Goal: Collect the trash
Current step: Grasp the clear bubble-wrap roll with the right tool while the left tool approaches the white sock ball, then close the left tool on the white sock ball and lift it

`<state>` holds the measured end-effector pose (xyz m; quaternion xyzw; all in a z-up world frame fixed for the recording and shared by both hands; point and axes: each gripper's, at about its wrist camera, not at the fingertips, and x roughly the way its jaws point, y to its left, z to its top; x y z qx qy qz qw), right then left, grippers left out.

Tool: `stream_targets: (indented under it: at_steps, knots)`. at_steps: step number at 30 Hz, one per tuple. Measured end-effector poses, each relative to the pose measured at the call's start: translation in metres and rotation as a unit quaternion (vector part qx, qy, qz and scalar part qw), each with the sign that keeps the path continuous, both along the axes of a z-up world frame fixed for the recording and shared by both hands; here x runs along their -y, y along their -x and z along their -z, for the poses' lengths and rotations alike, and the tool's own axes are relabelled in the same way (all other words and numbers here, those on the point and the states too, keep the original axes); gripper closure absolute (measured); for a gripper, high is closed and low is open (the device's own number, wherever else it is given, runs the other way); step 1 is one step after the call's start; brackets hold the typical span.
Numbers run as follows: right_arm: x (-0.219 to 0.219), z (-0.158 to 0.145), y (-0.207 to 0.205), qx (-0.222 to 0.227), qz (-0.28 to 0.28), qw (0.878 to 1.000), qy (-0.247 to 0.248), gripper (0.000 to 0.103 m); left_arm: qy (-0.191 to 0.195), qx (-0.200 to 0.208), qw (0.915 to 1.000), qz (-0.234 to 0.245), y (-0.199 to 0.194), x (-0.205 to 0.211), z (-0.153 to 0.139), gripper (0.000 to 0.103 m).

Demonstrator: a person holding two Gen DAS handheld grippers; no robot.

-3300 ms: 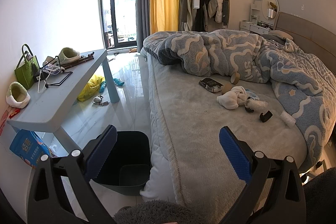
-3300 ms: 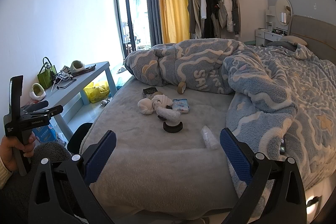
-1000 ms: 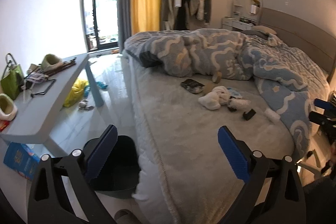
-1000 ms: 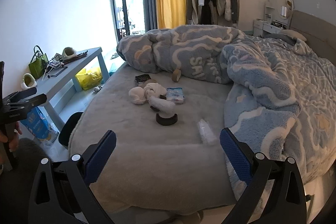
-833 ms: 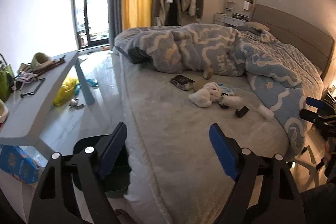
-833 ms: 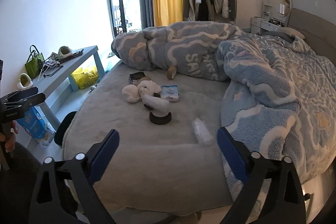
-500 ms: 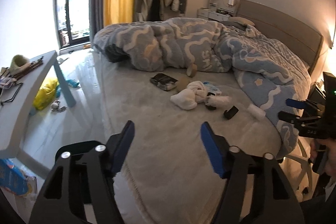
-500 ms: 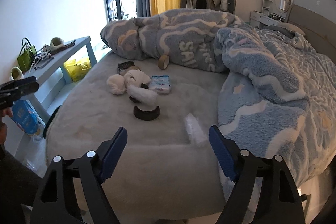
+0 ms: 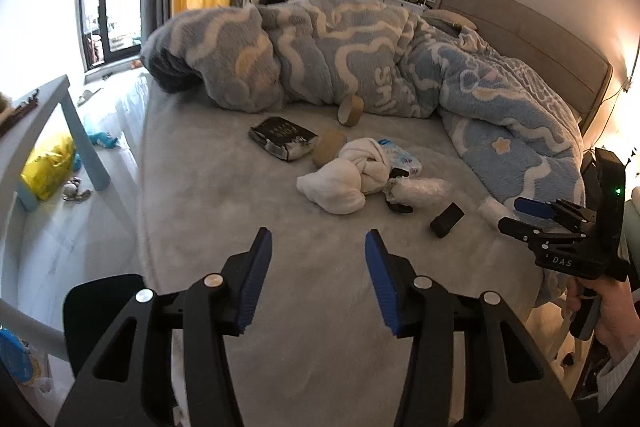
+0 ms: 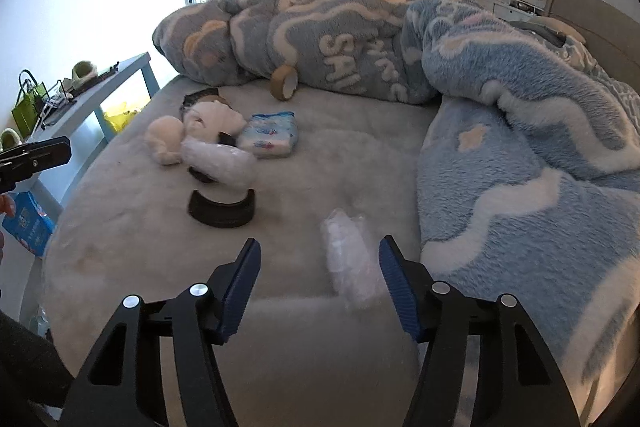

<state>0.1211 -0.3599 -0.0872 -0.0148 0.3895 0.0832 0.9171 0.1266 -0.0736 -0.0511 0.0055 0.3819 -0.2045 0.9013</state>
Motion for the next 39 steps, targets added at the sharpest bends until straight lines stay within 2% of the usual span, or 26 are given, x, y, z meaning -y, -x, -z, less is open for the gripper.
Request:
stream_targets:
  at_steps: [5, 9, 11, 15, 18, 19, 22, 28, 31, 33, 35, 39]
  knots:
    - [0.004, 0.011, -0.015, -0.013, -0.004, 1.0, 0.012, 0.049, -0.001, -0.005, 0.9999, 0.01, -0.018, 0.011, 0.009, 0.05]
    - [0.006, 0.018, -0.02, -0.02, -0.002, 1.0, 0.006, 0.051, 0.01, -0.012, 0.9998, 0.009, -0.031, 0.014, 0.016, 0.048]
    - [0.005, 0.02, -0.022, -0.022, -0.002, 1.0, 0.016, 0.052, 0.014, -0.014, 0.9998, 0.007, -0.036, 0.017, 0.019, 0.041]
    - [0.006, 0.023, -0.025, -0.026, 0.002, 1.0, 0.018, 0.054, 0.017, -0.011, 0.9998, 0.006, -0.046, 0.025, 0.022, 0.034]
    - [0.006, 0.026, -0.031, -0.028, 0.009, 0.999, 0.026, 0.065, 0.014, -0.013, 0.9998, -0.003, -0.054, 0.029, 0.025, 0.03]
    - [0.008, 0.026, -0.033, -0.029, 0.013, 0.999, 0.017, 0.074, 0.01, -0.013, 0.9999, -0.003, -0.058, 0.031, 0.026, 0.03]
    - [0.012, 0.021, -0.037, -0.028, 0.012, 1.0, -0.006, 0.075, -0.001, -0.013, 0.9999, -0.002, -0.063, 0.033, 0.031, 0.03]
    - [0.001, -0.004, -0.045, -0.006, 0.003, 1.0, -0.018, 0.075, 0.004, -0.027, 0.9996, 0.003, -0.076, 0.035, 0.041, 0.03]
    - [-0.002, -0.014, -0.052, 0.006, -0.001, 0.999, -0.042, 0.075, 0.005, -0.031, 0.9995, 0.005, -0.08, 0.038, 0.043, 0.03]
    - [-0.004, -0.018, -0.055, 0.01, -0.006, 0.998, -0.059, 0.075, 0.001, -0.037, 0.9992, 0.013, -0.082, 0.042, 0.047, 0.034]
    - [-0.007, -0.021, -0.059, 0.012, -0.009, 0.997, -0.077, 0.075, 0.001, -0.046, 0.9988, 0.017, -0.086, 0.045, 0.051, 0.042]
    - [-0.019, -0.026, -0.067, 0.014, -0.02, 0.996, -0.091, 0.075, 0.031, -0.066, 0.9971, 0.021, -0.091, 0.041, 0.056, 0.047]
